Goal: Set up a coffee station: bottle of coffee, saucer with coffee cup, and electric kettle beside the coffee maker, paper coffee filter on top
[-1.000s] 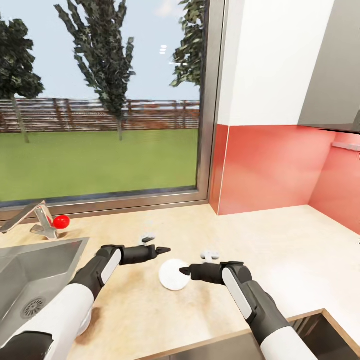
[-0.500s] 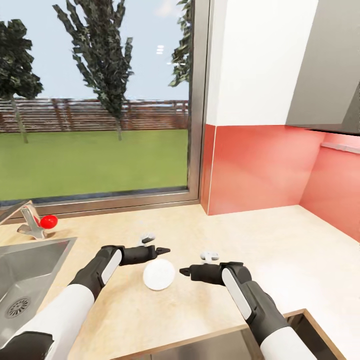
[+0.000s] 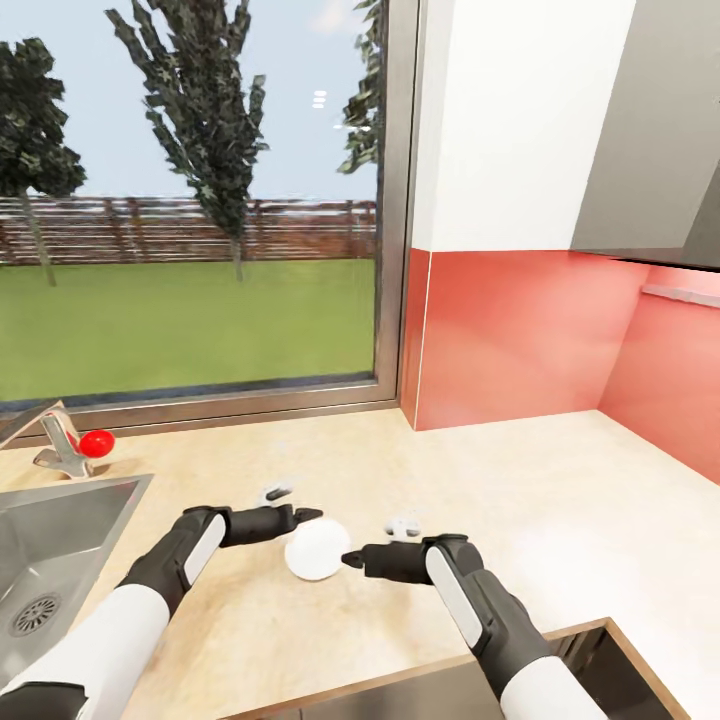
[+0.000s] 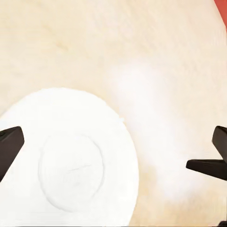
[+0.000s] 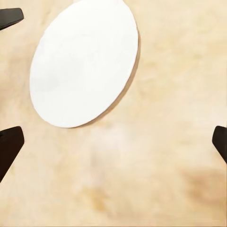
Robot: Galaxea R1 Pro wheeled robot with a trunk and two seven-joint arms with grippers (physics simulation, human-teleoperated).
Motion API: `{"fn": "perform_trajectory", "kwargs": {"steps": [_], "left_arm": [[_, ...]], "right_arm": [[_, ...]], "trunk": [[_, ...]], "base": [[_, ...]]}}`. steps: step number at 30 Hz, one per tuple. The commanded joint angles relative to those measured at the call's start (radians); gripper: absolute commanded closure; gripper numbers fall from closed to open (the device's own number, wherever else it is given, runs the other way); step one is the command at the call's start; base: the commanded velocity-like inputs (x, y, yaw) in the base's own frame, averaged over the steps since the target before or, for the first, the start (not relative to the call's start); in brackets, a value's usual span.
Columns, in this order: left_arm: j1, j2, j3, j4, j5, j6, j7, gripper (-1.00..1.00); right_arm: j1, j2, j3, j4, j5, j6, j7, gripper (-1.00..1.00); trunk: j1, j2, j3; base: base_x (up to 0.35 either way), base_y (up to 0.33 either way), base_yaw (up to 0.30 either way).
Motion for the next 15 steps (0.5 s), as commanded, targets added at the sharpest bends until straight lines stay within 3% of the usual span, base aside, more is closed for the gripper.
{"fn": "perform_trajectory", "kwargs": {"steps": [1, 6, 15], "left_arm": [[0.000, 0.006, -0.002, -0.001, 0.008, 0.001, 0.002, -1.00], [0.005, 0.027, 0.003, 0.000, 0.007, -0.034, 0.001, -1.00], [0.006, 0.033, 0.004, 0.000, 0.007, -0.042, 0.000, -1.00]], "right_arm": [[-0.001, 0.003, -0.001, 0.002, 0.007, 0.004, 0.006, -1.00], [-0.001, 0.015, -0.001, 0.009, 0.007, 0.002, 0.007, -1.00], [-0.001, 0.019, -0.001, 0.010, 0.007, 0.002, 0.007, -1.00]], "trunk": [[0.001, -0.002, -0.002], [0.001, -0.002, -0.002], [0.001, -0.002, -0.002]], "base": [[0.000, 0.000, 0.000], [0.000, 0.000, 0.000], [0.000, 0.000, 0.000]]}}
